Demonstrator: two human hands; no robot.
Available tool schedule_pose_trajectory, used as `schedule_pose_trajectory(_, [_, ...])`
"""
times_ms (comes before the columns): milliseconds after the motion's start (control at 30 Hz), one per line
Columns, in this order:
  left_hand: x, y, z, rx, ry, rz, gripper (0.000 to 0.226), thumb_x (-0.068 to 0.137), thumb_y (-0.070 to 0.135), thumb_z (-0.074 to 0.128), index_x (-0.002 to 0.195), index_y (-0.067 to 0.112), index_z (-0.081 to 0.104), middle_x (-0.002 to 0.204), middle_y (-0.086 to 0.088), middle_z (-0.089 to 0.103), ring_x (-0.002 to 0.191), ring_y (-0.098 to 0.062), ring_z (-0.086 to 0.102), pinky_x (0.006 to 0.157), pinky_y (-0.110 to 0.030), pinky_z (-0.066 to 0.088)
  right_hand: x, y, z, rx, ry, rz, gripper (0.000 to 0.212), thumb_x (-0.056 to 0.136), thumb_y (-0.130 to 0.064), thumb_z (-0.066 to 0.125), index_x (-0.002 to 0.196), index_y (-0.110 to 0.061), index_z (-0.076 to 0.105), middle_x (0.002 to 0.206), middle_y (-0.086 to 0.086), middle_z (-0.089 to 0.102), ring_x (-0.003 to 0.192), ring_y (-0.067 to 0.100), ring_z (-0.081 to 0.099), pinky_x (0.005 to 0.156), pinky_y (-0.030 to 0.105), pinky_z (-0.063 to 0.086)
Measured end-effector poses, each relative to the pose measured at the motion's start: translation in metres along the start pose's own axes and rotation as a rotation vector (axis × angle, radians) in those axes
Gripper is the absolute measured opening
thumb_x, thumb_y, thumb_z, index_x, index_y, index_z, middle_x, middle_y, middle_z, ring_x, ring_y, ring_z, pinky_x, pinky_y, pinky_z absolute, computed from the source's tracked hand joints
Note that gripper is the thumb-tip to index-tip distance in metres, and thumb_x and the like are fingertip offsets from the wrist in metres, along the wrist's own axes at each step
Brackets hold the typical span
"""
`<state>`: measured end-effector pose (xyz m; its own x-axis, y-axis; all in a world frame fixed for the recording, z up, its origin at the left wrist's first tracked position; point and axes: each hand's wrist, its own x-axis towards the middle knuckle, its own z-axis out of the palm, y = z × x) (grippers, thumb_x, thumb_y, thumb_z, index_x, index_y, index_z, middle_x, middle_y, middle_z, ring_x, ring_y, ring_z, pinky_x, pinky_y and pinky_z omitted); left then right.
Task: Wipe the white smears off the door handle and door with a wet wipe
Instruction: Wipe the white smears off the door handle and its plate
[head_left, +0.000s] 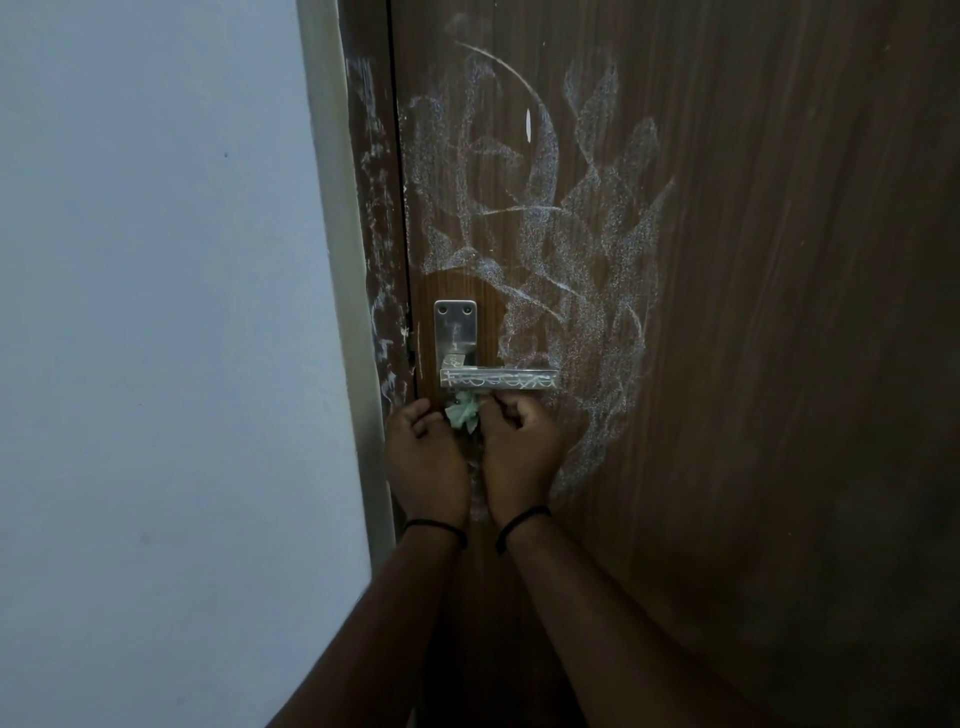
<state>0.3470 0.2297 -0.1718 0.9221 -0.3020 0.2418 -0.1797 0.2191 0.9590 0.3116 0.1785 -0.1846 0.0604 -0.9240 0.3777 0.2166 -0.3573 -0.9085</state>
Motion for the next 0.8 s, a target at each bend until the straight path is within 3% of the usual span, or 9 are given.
schedule_pose_trajectory(100, [0.001, -0.003, 0.001, 0.001, 0.004, -0.001, 0.025, 0.096, 0.006, 0.052, 0.117, 0.009, 0.065, 0.115, -0.009, 0.068, 0.100, -0.020, 0.063, 0.085, -0.030, 0.051, 0.000, 0.001, -0.003, -0.016, -0.014, 0.038, 0.006, 0.090, -0.011, 0.069, 0.095, -0.010, 0.071, 0.079, 0.001, 0.070, 0.071, 0.011, 0.066, 0.060, 0.023, 0.052])
schedule_pose_trajectory(233, [0.000, -0.001, 0.005, -0.082, -0.046, -0.077, 0.021, 0.095, 0.003, 0.053, 0.114, 0.004, 0.064, 0.107, -0.018, 0.069, 0.100, -0.033, 0.066, 0.092, -0.050, 0.054, 0.012, -0.014, 0.004, 0.021, 0.078, 0.041, 0.023, 0.086, -0.010, 0.073, 0.065, -0.009, 0.063, 0.061, 0.007, 0.065, 0.057, 0.017, 0.062, 0.052, 0.035, 0.052])
schedule_pose_trajectory(300, [0.001, -0.001, 0.005, -0.090, -0.053, -0.093, 0.022, 0.096, 0.003, 0.053, 0.115, 0.003, 0.064, 0.106, -0.018, 0.069, 0.099, -0.034, 0.067, 0.091, -0.051, 0.054, 0.010, -0.014, 0.004, 0.010, 0.065, 0.009, 0.028, 0.087, -0.013, 0.072, 0.063, -0.018, 0.060, 0.061, 0.000, 0.063, 0.056, 0.008, 0.060, 0.053, 0.032, 0.052])
schedule_pose_trajectory(367, [0.002, -0.002, 0.004, -0.082, -0.046, -0.077, 0.022, 0.095, 0.004, 0.053, 0.114, 0.006, 0.066, 0.106, -0.014, 0.070, 0.099, -0.030, 0.067, 0.088, -0.045, 0.056, 0.003, -0.005, 0.001, -0.003, 0.016, -0.003, 0.016, 0.090, -0.012, 0.070, 0.074, -0.016, 0.067, 0.068, -0.003, 0.066, 0.060, 0.000, 0.061, 0.055, 0.023, 0.050])
schedule_pose_trajectory(400, [0.002, -0.003, 0.003, -0.069, -0.036, -0.061, 0.023, 0.095, 0.005, 0.053, 0.113, 0.007, 0.067, 0.106, -0.011, 0.070, 0.098, -0.028, 0.067, 0.085, -0.041, 0.057, 0.000, -0.002, -0.002, -0.009, -0.015, 0.007, 0.005, 0.091, -0.012, 0.069, 0.085, -0.011, 0.071, 0.076, 0.001, 0.069, 0.068, 0.003, 0.064, 0.060, 0.024, 0.053])
schedule_pose_trajectory(467, [0.002, -0.004, 0.002, -0.053, -0.022, -0.042, 0.024, 0.095, 0.005, 0.052, 0.113, 0.008, 0.067, 0.106, -0.011, 0.070, 0.098, -0.026, 0.067, 0.084, -0.039, 0.057, -0.002, 0.001, -0.005, -0.040, -0.040, 0.020, 0.012, 0.091, -0.012, 0.069, 0.101, -0.006, 0.072, 0.086, 0.006, 0.071, 0.079, 0.015, 0.068, 0.069, 0.032, 0.057])
schedule_pose_trajectory(567, [0.003, -0.004, 0.003, -0.091, -0.039, -0.064, 0.022, 0.095, 0.003, 0.051, 0.111, 0.005, 0.066, 0.106, -0.015, 0.070, 0.096, -0.030, 0.067, 0.088, -0.046, 0.056, 0.005, -0.006, -0.003, -0.018, 0.002, 0.011, 0.007, 0.088, -0.012, 0.072, 0.082, -0.008, 0.070, 0.070, 0.004, 0.067, 0.064, 0.017, 0.064, 0.061, 0.034, 0.055])
schedule_pose_trajectory(667, [0.004, -0.003, 0.002, -0.138, -0.069, -0.083, 0.018, 0.097, 0.003, 0.049, 0.105, 0.008, 0.065, 0.103, -0.017, 0.071, 0.089, -0.027, 0.068, 0.088, -0.045, 0.056, 0.011, -0.012, 0.002, -0.010, 0.064, -0.014, 0.026, 0.086, -0.017, 0.075, 0.064, -0.017, 0.060, 0.060, -0.002, 0.063, 0.054, 0.012, 0.061, 0.050, 0.026, 0.047])
schedule_pose_trajectory(800, [0.003, -0.004, -0.002, -0.100, -0.067, -0.058, 0.021, 0.097, 0.006, 0.051, 0.108, 0.008, 0.068, 0.103, -0.013, 0.072, 0.094, -0.025, 0.069, 0.086, -0.042, 0.058, 0.001, 0.002, 0.000, -0.006, 0.007, 0.000, 0.010, 0.091, -0.015, 0.069, 0.084, -0.019, 0.064, 0.073, -0.009, 0.065, 0.063, 0.000, 0.062, 0.056, 0.017, 0.048])
